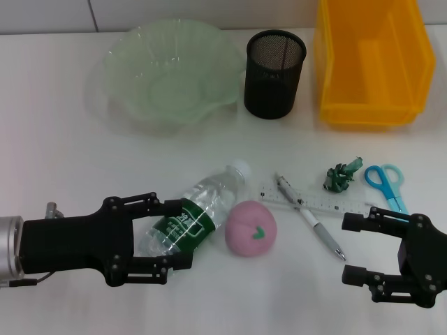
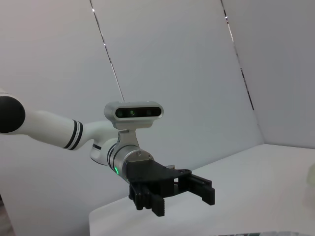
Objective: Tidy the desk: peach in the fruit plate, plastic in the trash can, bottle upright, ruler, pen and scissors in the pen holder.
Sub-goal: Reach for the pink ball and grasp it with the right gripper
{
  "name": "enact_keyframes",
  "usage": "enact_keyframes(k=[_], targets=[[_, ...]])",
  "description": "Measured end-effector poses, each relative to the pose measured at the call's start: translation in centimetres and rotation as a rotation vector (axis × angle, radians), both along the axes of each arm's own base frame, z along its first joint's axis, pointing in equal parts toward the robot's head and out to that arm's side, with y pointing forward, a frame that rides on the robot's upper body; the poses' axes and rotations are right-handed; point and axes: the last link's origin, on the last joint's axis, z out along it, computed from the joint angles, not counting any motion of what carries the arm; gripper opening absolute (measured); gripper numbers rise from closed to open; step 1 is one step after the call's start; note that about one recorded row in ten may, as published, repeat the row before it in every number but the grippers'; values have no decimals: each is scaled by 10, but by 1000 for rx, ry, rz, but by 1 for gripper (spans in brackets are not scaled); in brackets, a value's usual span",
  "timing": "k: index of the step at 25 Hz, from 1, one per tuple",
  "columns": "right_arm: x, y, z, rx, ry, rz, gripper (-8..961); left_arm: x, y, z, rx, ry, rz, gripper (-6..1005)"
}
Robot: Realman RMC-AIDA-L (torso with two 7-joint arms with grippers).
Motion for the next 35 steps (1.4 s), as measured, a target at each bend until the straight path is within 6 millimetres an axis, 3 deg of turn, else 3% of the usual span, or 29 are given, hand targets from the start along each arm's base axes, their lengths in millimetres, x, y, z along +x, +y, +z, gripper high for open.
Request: enact_keyframes(k=[13,24,28,29,31,33,34,35], targets=[[0,0,0,1,-2,-2,790,0,0,0,1,0,-1,832],[-4,32,26,-74,-112,-108,789,1,1,0,0,0,-2,832],[-22,50,39,-156,-227,-119,789,1,1,0,0,0,-4,832],[-38,61,44,-206,-306,-123,789,2,2,0,0,0,-5,832],[-47,66,47,-222,-352,-118,789,3,2,0,0,0,-7,832],[-95,80,50,-266,-547,-88,789,4,4,0,1,0,-11,832],[-95,80,50,-266,-547,-88,789,4,4,0,1,0,-11,832],[-108,83,49,-273,-605,-75,790,4,4,0,1,0,-12,832]])
